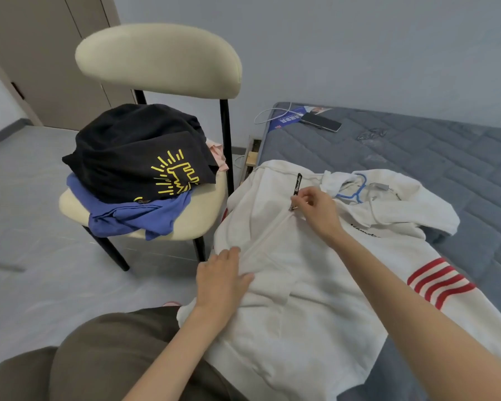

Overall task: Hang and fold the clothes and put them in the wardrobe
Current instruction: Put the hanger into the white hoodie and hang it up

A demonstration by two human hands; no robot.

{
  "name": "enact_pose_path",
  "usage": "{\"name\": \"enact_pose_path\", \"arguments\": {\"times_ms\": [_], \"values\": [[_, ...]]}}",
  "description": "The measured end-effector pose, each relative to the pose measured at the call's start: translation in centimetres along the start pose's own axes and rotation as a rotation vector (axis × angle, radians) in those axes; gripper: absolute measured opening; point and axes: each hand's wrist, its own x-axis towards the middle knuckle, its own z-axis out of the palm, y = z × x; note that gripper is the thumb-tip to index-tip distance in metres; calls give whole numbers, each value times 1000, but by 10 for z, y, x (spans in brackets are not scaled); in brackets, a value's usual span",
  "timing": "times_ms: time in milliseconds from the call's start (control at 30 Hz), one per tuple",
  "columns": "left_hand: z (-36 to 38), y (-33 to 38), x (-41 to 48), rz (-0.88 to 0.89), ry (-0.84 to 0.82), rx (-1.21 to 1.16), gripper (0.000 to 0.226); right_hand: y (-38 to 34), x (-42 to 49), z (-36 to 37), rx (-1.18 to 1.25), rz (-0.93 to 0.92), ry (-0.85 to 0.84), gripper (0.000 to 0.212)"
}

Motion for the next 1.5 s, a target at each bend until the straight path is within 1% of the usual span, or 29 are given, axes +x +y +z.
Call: {"name": "enact_pose_path", "arguments": {"times_ms": [33,67,133,167,200,267,300,367,433,467,567,667,700,767,833,933,1000,1100,1167,1267,1400,1433,1500], "values": [[-2,7,8,18,23,-41,60,-3,1,-4,22,-9,-29,6],[-6,18,16,43,48,-80,66,-5,3,-8,36,-12,-62,7],[-13,43,34,93,86,-127,74,-7,5,-17,53,-23,-119,10],[-17,55,42,112,94,-155,72,-8,5,-22,53,-30,-137,13],[-21,66,51,119,100,-168,64,-8,6,-26,56,-37,-149,15],[-27,82,63,105,86,-114,42,-6,7,-33,62,-42,-153,15],[-29,86,67,96,83,-85,36,-4,9,-36,40,-40,-144,15],[-31,90,70,92,85,-61,34,8,13,-39,-51,-26,-104,15],[-31,89,69,104,90,-60,33,20,21,-42,-82,29,-22,11],[-30,85,67,107,84,-62,33,24,26,-44,-71,68,22,8],[-28,77,65,116,56,-93,31,33,47,-57,-81,182,153,16],[-27,75,70,93,1,-71,39,37,68,-75,-11,318,333,13],[-27,74,70,87,-32,-56,42,38,71,-79,26,333,364,13],[-30,78,73,97,-83,-47,36,35,74,-83,87,280,356,9],[-34,86,80,148,-77,-60,16,30,75,-85,101,191,312,7],[-42,113,98,179,-60,-87,46,24,78,-95,104,93,243,8],[-43,138,114,210,-48,-111,49,24,78,-102,85,55,183,8],[-37,167,137,255,-75,-95,42,24,76,-109,112,31,98,12],[-33,175,146,272,-71,-71,35,29,77,-113,132,61,110,11],[-28,173,149,291,-77,-49,29,44,86,-118,81,121,176,8],[-16,161,142,336,-142,-60,32,60,113,-127,115,248,364,10],[-12,158,140,342,-164,-68,33,63,118,-127,115,267,372,9],[-3,152,142,332,-219,-60,36,67,122,-122,99,257,320,6]]}}
